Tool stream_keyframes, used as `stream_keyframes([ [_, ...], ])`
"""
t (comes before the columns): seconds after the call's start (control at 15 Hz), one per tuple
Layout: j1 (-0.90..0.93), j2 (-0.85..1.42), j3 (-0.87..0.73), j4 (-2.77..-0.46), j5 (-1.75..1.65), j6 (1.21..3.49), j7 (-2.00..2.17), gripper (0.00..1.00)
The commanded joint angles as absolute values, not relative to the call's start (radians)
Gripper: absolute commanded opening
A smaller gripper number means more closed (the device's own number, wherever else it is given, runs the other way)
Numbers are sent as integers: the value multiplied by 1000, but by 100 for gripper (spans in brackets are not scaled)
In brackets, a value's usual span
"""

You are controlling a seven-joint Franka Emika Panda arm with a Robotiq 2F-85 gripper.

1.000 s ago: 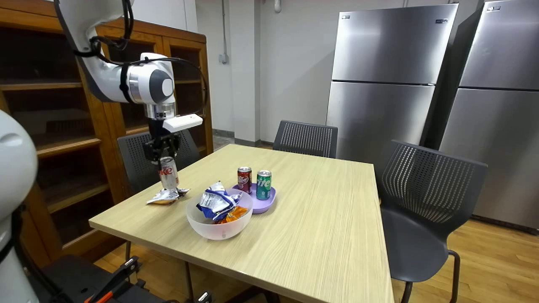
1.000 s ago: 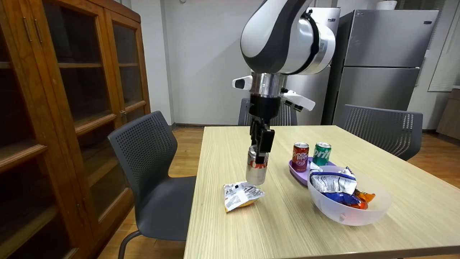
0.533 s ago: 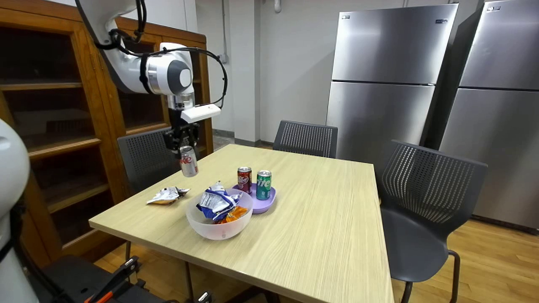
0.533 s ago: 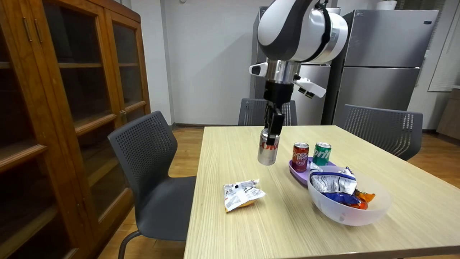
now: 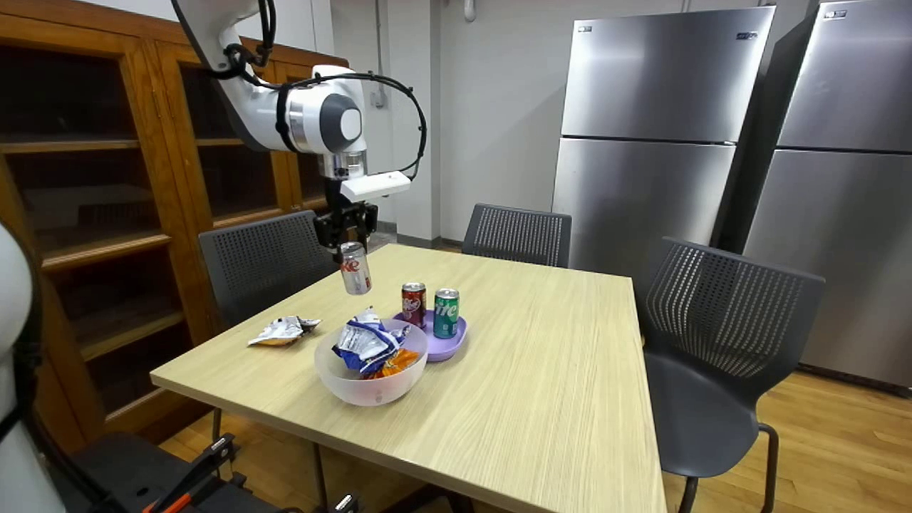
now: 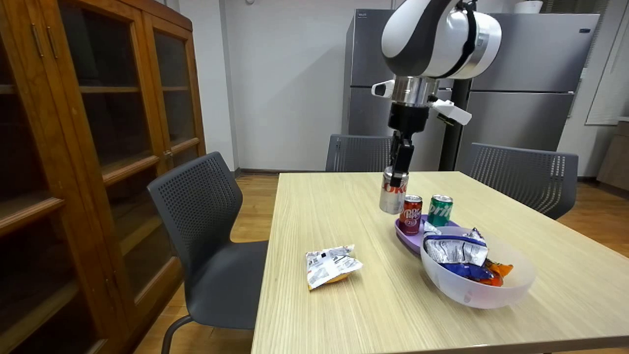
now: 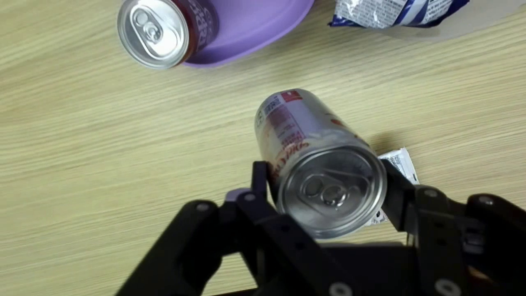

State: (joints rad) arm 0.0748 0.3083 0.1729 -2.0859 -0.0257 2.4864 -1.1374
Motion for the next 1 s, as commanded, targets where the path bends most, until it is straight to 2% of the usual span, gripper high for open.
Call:
stream_keyframes([
  [0.0,44,279,168,-2070,-12,2419,-1119,41],
  [0.93,-41,304,110,-2052,32,2364,-1128,41],
])
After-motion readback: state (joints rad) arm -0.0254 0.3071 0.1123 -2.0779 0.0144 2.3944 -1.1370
